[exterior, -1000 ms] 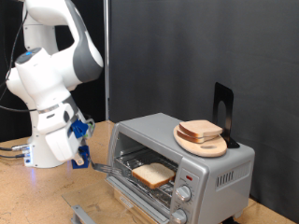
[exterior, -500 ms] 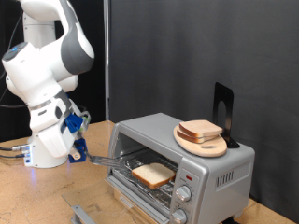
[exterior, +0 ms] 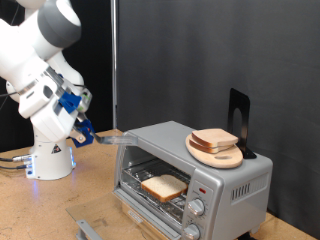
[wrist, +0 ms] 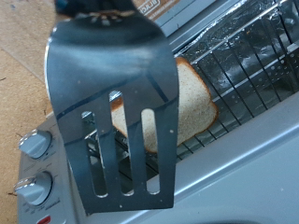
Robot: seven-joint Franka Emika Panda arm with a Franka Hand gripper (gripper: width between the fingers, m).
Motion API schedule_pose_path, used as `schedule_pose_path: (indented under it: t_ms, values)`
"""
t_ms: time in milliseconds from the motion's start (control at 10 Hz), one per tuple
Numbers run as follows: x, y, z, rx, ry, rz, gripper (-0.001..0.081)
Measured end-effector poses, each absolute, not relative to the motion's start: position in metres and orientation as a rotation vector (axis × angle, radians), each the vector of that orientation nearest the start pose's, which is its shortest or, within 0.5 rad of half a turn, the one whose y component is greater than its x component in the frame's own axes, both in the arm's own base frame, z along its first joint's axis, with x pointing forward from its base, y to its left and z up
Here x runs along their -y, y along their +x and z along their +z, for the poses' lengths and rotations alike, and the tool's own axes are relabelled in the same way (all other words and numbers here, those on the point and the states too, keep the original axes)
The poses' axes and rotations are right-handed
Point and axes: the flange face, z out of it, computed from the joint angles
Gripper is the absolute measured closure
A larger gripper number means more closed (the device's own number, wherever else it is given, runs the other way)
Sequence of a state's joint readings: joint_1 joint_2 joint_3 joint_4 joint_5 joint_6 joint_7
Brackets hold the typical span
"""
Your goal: Make a piece of toast with the oven
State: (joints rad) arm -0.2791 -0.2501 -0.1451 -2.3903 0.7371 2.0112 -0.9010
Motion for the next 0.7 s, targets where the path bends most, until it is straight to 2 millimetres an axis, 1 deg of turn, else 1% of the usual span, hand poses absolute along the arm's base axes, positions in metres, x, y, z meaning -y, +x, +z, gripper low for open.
schedule_pose_path:
  t_ms: [300, 500, 700]
  values:
    - [0.175, 0.427, 0.442, 0.106, -2.484, -0.437, 0.0441]
    - [0.180, 0.429, 0.452, 0.095, -2.481, -0.451, 0.0441]
    - [0.182, 0.428, 0.457, 0.107, -2.472, -0.438, 0.0441]
